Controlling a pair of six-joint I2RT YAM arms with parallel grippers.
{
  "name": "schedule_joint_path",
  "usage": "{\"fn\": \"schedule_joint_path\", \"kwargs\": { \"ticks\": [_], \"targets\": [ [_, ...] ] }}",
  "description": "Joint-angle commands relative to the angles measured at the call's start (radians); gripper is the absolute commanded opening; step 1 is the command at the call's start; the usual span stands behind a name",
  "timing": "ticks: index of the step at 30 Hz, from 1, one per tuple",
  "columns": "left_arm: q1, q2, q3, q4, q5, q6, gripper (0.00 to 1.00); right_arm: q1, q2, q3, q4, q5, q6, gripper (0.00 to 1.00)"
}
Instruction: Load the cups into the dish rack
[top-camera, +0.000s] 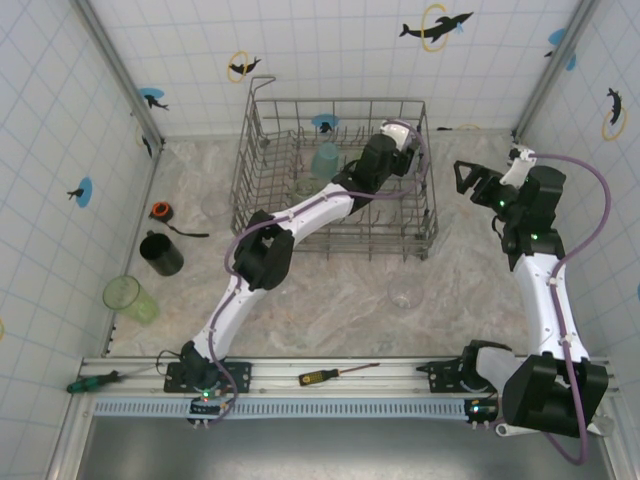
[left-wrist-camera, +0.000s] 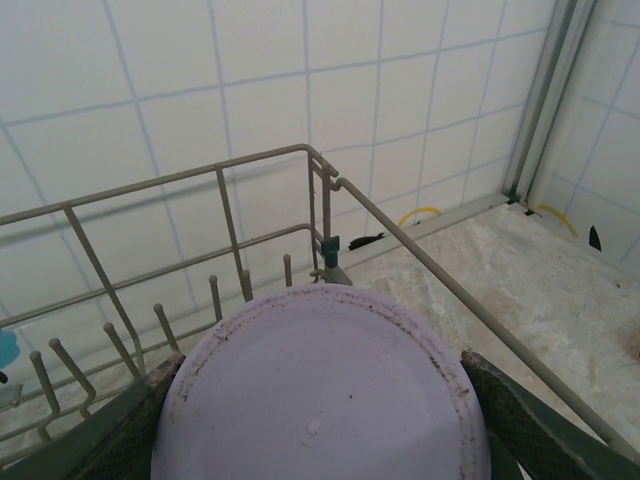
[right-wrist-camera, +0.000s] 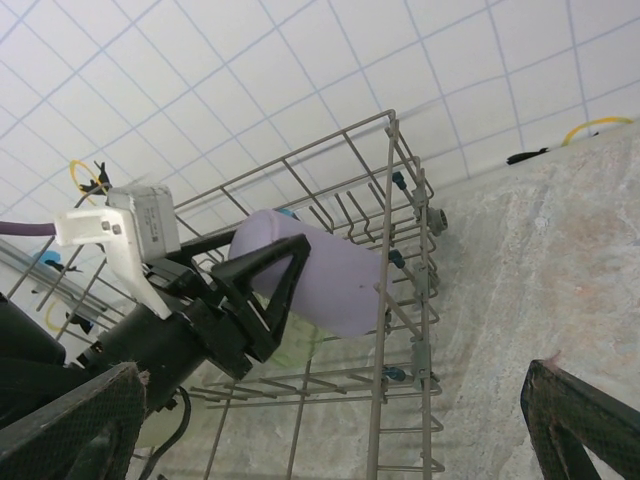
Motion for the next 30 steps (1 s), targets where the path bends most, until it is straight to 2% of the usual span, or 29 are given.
{"fn": "schedule_joint_path", "kwargs": {
  "ticks": [1, 3, 5, 10, 13, 16, 19, 21, 26, 30],
  "targets": [
    [-0.005, 0.037, 0.047, 0.036, -0.034, 0.060, 0.01, -0.007, -0.015, -0.020, 0.042, -0.012, 0.007, 1.00],
    [-0.005, 0.043, 0.047, 0.044, -0.034, 0.064, 0.06, -0.006, -0.016, -0.021, 0.042, -0.013, 0.008, 1.00],
    [-0.006, 0.047, 0.047, 0.050, -0.037, 0.070, 0.14, -0.007, -0.016, -0.023, 0.046, -0.012, 0.009, 1.00],
    [-0.008, 0.047, 0.047, 0.061, -0.057, 0.071, 0.18, -0.006, -0.010, -0.026, 0.051, -0.021, 0.013, 1.00],
    [-0.009, 0.044, 0.045, 0.069, -0.047, 0.070, 0.28, -0.006, -0.013, -0.028, 0.052, -0.020, 0.015, 1.00],
    [-0.015, 0.038, 0.030, 0.090, -0.046, 0.083, 0.49, -0.006, -0.017, -0.031, 0.050, -0.018, 0.014, 1.00],
    [-0.025, 0.034, 0.014, 0.117, -0.044, 0.107, 0.57, -0.006, -0.020, -0.030, 0.049, -0.019, 0.014, 1.00],
    [-0.027, 0.035, 0.014, 0.128, -0.047, 0.106, 0.67, -0.006, -0.022, -0.029, 0.048, -0.019, 0.015, 1.00],
    [-0.028, 0.032, 0.012, 0.130, -0.051, 0.099, 0.80, -0.006, -0.027, -0.028, 0.040, -0.019, 0.014, 1.00],
    [-0.027, 0.030, 0.004, 0.129, -0.062, 0.102, 0.86, -0.007, -0.028, -0.028, 0.040, -0.022, 0.014, 1.00]
  ]
}}
